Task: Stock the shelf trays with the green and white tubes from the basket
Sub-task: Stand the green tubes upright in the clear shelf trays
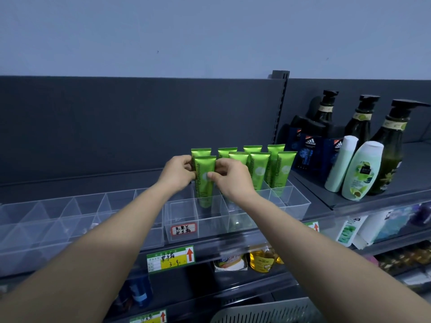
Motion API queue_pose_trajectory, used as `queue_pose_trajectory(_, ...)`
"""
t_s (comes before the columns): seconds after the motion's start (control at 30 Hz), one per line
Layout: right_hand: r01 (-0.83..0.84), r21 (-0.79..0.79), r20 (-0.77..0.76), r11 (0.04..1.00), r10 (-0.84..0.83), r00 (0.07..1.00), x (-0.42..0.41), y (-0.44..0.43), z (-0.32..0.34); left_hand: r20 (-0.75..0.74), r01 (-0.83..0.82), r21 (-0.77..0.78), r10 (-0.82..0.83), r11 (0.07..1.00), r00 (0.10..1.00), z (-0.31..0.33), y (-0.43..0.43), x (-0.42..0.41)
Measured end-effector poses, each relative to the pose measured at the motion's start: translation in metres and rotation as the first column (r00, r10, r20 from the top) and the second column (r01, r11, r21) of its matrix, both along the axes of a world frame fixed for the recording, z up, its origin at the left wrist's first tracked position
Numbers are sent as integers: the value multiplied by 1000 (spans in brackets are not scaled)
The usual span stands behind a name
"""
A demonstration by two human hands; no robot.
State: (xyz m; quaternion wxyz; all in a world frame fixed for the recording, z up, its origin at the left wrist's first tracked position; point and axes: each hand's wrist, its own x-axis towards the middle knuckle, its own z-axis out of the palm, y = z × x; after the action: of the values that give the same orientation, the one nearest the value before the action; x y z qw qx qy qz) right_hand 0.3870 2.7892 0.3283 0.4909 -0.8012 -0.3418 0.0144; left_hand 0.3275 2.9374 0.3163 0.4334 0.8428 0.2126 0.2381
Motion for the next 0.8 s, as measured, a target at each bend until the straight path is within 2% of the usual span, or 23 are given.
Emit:
queue_pose_trajectory(0.37, 8, -5, -31, 1000, -8, 999, -7, -5, -4, -35, -45, 65, 47, 997, 998, 7, -12, -11)
queue_pose_trajectory(0.63, -15, -92, 14, 996, 16, 1000, -14, -26, -3, -131, -147, 316, 196, 937, 972, 14, -30, -31)
queue_pose_trajectory(0.8, -68, -126, 87, 990, 79, 993, -23, -51, -5, -192, -178, 403, 273, 898, 943, 12, -49, -51)
